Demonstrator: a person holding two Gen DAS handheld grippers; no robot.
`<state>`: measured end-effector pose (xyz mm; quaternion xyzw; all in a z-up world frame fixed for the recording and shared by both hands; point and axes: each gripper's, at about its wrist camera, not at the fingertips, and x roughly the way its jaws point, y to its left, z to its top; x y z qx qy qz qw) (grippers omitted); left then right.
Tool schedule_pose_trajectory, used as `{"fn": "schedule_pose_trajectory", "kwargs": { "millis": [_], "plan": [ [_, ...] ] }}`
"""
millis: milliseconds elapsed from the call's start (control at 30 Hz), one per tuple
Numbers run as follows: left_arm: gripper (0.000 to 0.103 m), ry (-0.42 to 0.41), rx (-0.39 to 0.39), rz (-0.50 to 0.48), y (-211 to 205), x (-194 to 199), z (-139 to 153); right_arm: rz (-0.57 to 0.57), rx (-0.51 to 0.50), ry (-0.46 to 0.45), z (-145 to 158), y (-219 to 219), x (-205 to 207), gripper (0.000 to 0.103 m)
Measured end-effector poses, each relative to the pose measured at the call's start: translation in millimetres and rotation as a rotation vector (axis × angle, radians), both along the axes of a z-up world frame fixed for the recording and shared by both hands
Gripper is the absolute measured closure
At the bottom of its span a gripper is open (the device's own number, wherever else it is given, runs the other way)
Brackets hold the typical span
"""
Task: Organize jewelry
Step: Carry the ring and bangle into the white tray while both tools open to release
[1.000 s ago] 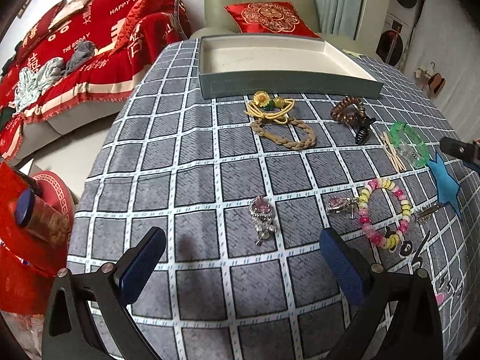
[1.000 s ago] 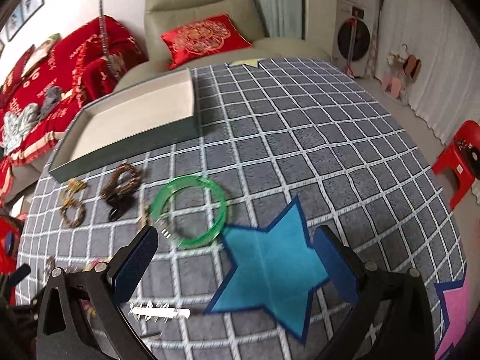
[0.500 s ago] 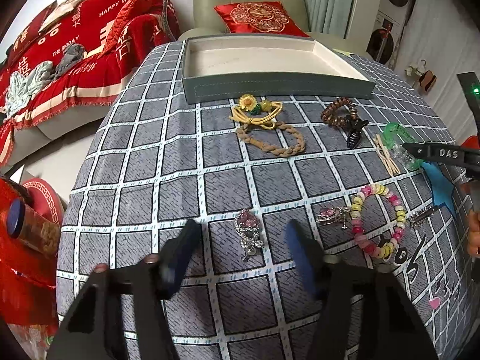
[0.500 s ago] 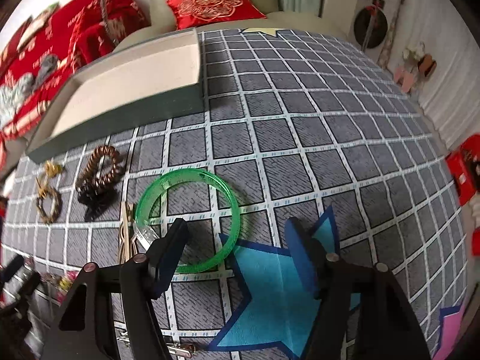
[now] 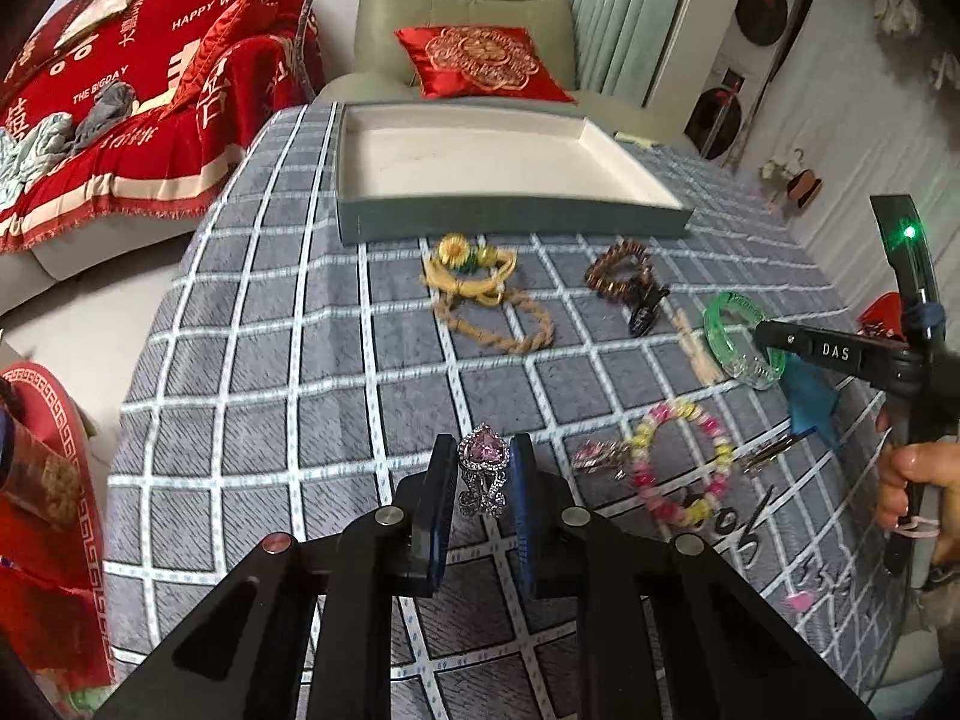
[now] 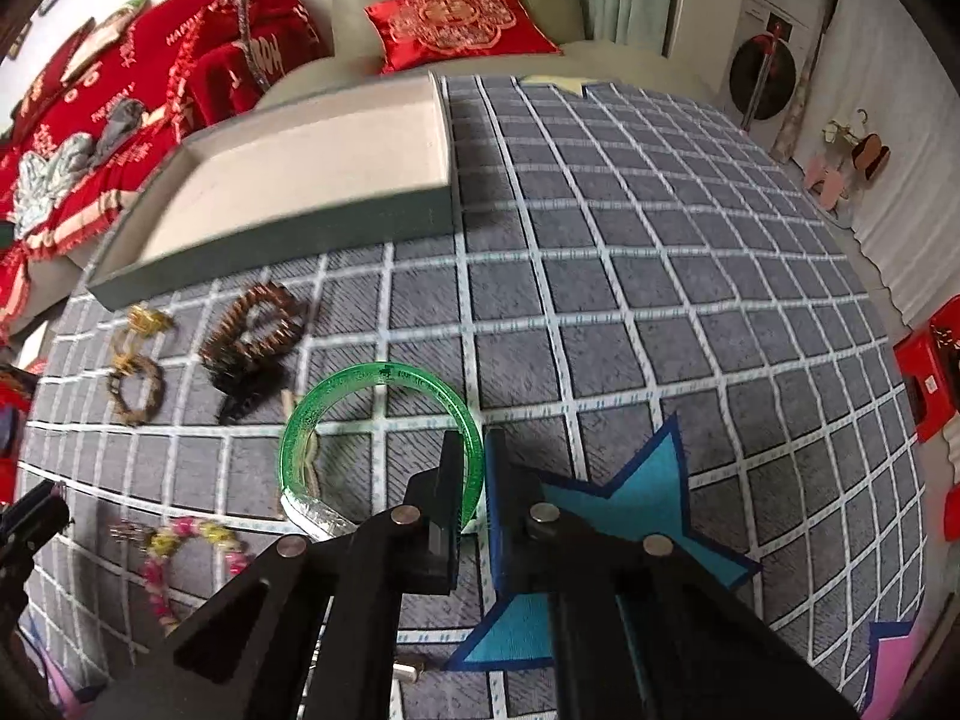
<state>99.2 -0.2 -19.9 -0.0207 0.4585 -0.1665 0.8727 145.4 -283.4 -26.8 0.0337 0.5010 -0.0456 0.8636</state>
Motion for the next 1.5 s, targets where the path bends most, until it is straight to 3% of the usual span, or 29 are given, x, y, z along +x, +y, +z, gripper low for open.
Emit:
{"fn": "schedule_pose_trajectory", "kwargs": {
  "millis": [233,400,567,700,867,1167,1500],
  "plan": [
    [0.069,-0.064,-0.029,-0.03,3.0,16.8,40.6,0.036,0.057,-0.075,46.6,3.1,2.3,0.096],
    [0.069,-0.108,-0.053,-0.041,3.5,49.1,74.2,0.058,0.1,-0.102,77.4,5.6,22.4,0.096],
    [0.069,-0.135,-0.073,-0.025,0.8,99.7,101.8,0.061,0.102,-0.127,102.3,5.9,56.9,0.096],
    [0.069,-0.142,-0.053,0.002,-5.1,145.3,106.5,0.062,0.11,-0.118,109.1,8.9,94.4,0.096],
    [0.069,-0.126,-0.028,0.021,-19.4,196.0,90.2,0.044,0.148,-0.076,91.1,11.7,147.5,0.096],
    [0.069,-0.071,0.085,0.042,-39.8,265.4,25.2,0.005,0.161,-0.005,28.3,21.3,225.3,0.096],
    [0.069,-0.006,0.171,0.052,-52.6,285.8,-13.0,-0.005,0.113,0.045,-17.5,32.7,246.5,0.096]
  ]
}}
